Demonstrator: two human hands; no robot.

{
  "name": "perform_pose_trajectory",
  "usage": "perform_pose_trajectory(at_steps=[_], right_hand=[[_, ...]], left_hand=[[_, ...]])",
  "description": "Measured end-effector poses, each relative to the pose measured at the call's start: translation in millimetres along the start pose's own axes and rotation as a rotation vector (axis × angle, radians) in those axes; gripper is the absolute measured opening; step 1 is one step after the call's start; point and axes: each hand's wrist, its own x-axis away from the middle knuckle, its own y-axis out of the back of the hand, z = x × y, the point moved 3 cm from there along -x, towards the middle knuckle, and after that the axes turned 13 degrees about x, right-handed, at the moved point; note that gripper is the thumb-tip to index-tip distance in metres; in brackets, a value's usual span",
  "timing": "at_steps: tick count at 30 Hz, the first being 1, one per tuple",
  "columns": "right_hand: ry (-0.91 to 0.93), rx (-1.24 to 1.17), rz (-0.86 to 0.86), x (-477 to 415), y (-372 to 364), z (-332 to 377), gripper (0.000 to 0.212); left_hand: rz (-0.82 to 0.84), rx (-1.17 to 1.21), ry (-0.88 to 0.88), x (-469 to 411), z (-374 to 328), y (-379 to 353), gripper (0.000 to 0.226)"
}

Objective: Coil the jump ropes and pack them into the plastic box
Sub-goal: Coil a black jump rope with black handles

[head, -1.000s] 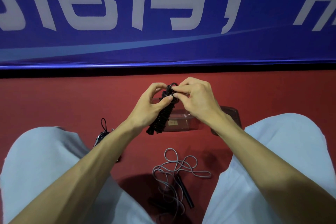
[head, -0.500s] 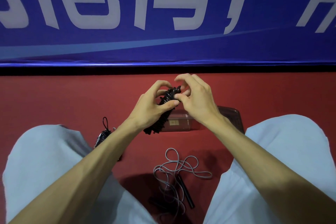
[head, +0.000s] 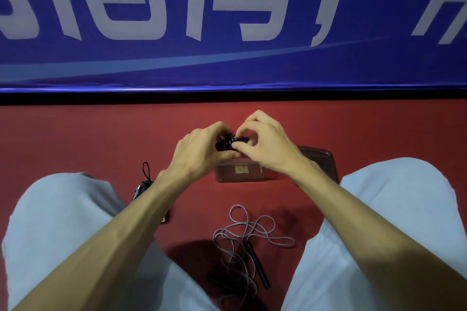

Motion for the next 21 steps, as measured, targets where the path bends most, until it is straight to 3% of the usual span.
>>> perform_pose_trajectory(at_steps=[4,14,16,21], right_hand=[[-0.054,0.104,0.143,-2,-5,-1,0.017],[-0.217,-0.066,0.045,-4,0,-5,0.011],[-0.289,-0.19,0.021,-5,-3,-8,0.013],[-0.51,-0.756,0.0,-7,-10,-17,0.021]], left_hand=[[0.066,-0.07,-0.026,2,0,-4,0.043],[0.097,0.014,-0.039,-1,3,-4,0.044],[0.092,0.05,-0.02,-1,5,-3,0.042],[0.082,0.253,0.053,-4,12,-3,0.039]])
